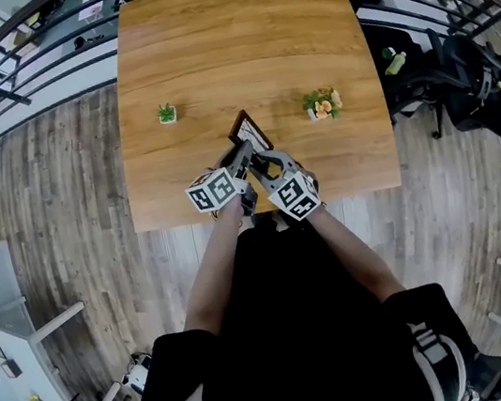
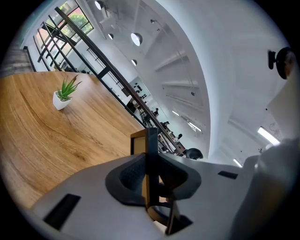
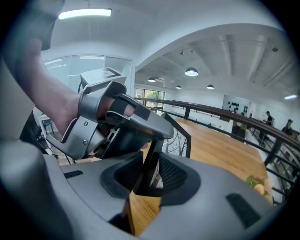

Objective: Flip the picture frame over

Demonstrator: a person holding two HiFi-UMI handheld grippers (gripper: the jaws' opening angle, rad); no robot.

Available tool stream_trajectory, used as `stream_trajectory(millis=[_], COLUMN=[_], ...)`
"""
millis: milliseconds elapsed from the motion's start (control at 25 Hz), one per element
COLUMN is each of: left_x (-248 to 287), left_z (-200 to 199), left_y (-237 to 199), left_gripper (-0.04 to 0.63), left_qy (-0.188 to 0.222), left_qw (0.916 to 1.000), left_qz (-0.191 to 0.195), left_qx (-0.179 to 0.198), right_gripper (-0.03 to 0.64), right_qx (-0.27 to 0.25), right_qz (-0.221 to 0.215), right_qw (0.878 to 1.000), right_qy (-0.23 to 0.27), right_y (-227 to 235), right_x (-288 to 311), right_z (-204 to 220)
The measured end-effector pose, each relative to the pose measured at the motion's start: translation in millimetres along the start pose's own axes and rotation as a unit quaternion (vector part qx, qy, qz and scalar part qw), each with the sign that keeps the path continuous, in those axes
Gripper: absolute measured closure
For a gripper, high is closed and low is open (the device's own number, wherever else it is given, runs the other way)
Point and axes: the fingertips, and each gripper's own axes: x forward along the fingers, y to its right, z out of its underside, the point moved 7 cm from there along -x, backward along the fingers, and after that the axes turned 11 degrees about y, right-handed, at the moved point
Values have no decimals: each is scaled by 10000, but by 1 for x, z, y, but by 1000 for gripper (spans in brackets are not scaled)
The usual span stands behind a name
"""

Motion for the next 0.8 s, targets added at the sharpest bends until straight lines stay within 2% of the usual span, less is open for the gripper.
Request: stream_trajectory(millis=[160,320,480,640,800], left_x=[-1,-4,-12,-23,-35], left_z=[-4,-16,-25,-29,-30], left_y=[3,-3,-14,-18,-20], left_gripper=[503,503,503,503,503], left_qy=[-7,35,11,-68,-150], left_qw=[9998,9995,9994,9992,9983], left_qz=[129,108,47,303,534], left_qx=[133,300,344,264,189], right_gripper=[499,460,456,457,459], right_qx=[28,253,497,700,882], right_qz=[-87,-342,-275,-90,-106], right_qw=[9999,9984,9975,9969,9952], right_qy=[140,367,428,361,414], right_y=[-1,2,10,22,28], right_x=[-1,-3,-5,-5,-4], right_z=[-3,-7,-5,5,5])
